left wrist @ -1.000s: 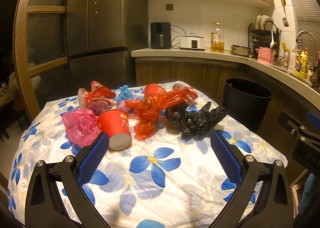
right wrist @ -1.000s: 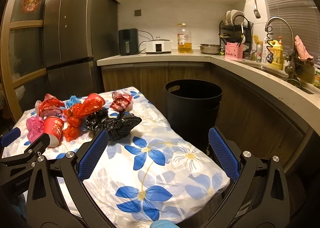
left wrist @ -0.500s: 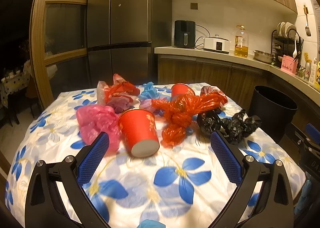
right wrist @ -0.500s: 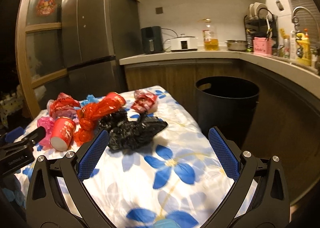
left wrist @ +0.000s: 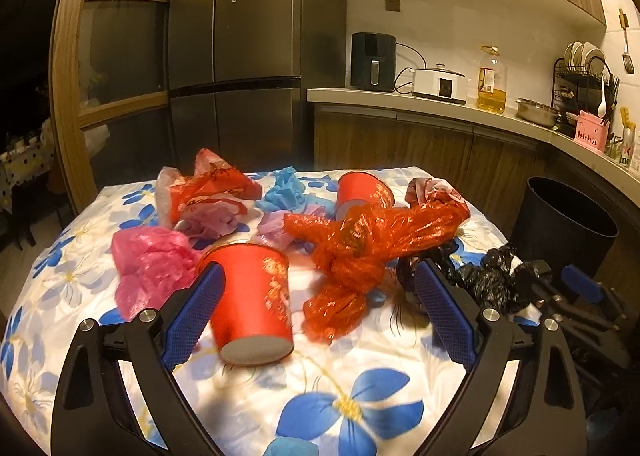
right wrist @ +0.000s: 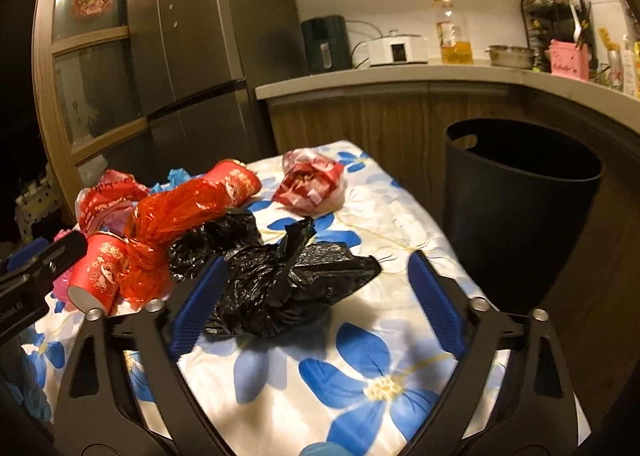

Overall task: Collect trash
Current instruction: 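Grasp a black plastic bag with the right tool while the left tool grasps another black bag, then carry both black bags over the black bin with both tools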

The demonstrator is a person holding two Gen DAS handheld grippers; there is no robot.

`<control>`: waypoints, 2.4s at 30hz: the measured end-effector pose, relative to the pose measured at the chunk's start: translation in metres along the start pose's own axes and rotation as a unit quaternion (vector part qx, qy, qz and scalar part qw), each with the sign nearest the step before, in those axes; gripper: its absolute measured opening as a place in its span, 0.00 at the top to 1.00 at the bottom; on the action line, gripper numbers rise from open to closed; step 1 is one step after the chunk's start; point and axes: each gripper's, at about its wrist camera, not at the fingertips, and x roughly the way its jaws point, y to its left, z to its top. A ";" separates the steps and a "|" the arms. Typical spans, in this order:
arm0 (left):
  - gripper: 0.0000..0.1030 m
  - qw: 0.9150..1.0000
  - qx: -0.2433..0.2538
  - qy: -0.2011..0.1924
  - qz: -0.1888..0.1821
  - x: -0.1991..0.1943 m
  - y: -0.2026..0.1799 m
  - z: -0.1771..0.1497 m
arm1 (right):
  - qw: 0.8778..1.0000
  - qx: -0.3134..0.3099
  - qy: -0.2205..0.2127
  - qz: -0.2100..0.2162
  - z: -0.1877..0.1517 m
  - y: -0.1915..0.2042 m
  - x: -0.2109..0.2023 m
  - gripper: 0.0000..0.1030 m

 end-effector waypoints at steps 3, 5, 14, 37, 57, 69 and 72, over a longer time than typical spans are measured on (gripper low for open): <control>0.13 1.000 0.006 0.003 -0.001 0.010 -0.006 0.003 | 1.000 -0.001 0.015 0.013 -0.003 0.000 0.011 0.43; 0.17 1.000 0.006 0.008 -0.003 0.016 -0.010 0.004 | 0.999 -0.002 0.028 0.020 -0.006 -0.001 0.016 0.67; 0.34 0.999 0.016 0.038 -0.029 0.029 -0.033 -0.010 | 1.000 -0.012 0.004 0.025 -0.007 -0.009 -0.003 0.94; 0.98 0.992 0.003 0.106 -0.064 0.078 -0.069 -0.023 | 0.999 -0.021 -0.043 -0.014 0.000 -0.041 -0.031 0.94; 0.99 0.991 0.043 -0.016 -0.129 -0.025 -0.124 0.028 | 0.992 0.004 -0.114 -0.057 0.025 -0.081 -0.094 0.94; 0.99 0.978 0.047 -0.072 -0.190 -0.032 -0.189 0.076 | 0.972 0.008 -0.193 -0.137 0.060 -0.120 -0.117 0.94; 0.99 0.973 0.054 -0.083 -0.206 -0.029 -0.207 0.081 | 0.965 0.008 -0.210 -0.154 0.068 -0.128 -0.118 0.94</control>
